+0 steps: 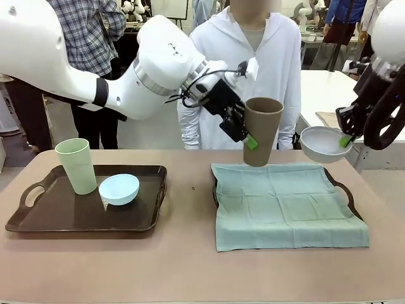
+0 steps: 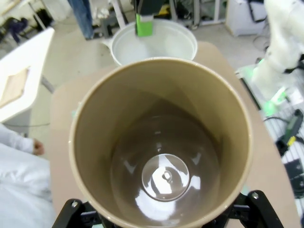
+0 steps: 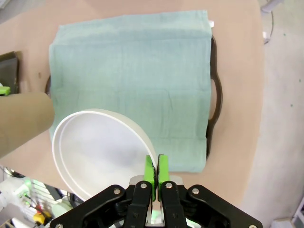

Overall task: Set up a tray with a mat and arrange the tableware.
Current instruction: Place the Picnic Bowl and Reusable plastic cup back onto the Handle tray in front of the human's position.

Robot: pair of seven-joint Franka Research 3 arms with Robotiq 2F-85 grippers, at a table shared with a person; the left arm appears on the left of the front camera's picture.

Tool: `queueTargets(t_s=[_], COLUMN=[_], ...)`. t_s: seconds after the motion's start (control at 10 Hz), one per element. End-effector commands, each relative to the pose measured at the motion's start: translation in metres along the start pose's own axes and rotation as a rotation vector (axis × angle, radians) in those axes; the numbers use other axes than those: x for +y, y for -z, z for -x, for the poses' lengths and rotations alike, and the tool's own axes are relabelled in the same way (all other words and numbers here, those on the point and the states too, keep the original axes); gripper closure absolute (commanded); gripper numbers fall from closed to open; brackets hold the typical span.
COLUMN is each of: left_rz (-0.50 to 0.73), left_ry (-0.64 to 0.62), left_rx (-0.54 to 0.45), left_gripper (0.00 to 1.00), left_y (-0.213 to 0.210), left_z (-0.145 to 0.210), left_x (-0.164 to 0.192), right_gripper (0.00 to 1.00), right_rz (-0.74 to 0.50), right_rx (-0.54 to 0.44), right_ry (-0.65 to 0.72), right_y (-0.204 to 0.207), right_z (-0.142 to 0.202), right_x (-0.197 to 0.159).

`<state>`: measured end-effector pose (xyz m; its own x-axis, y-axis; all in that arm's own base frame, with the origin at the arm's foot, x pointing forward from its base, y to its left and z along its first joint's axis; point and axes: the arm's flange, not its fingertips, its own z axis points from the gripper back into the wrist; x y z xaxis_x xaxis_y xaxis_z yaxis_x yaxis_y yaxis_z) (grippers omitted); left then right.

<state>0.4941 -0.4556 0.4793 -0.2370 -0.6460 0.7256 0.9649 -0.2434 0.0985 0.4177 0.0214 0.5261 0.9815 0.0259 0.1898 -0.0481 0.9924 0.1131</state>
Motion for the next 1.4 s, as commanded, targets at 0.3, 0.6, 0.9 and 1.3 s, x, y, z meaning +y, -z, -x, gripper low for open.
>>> queueTargets(t_s=[0.3,0.6,0.9,1.3], left_rz=[0.004,0.022,0.03,0.028], left_ry=[0.066,0.042,0.04,0.02], left_rx=[-0.089,-0.053,-0.055,-0.029], left_gripper=[0.17,0.17,0.17,0.17], left_y=[0.043,0.052,0.06,0.08], left_z=[0.06,0.069,0.072,0.076], left_x=[0.023,0.024,0.024,0.037], right_gripper=[0.96,0.96,0.96,0.96], right_rz=[0.058,0.111,0.057,-0.019], right_rx=[0.081,0.105,0.098,0.107], right_ry=[0.01,0.108,0.029,-0.017], right_y=[0.089,0.095,0.106,0.135], right_z=[-0.044,-0.045,-0.042,-0.05], right_x=[-0.005,-0.006,-0.01,-0.015])
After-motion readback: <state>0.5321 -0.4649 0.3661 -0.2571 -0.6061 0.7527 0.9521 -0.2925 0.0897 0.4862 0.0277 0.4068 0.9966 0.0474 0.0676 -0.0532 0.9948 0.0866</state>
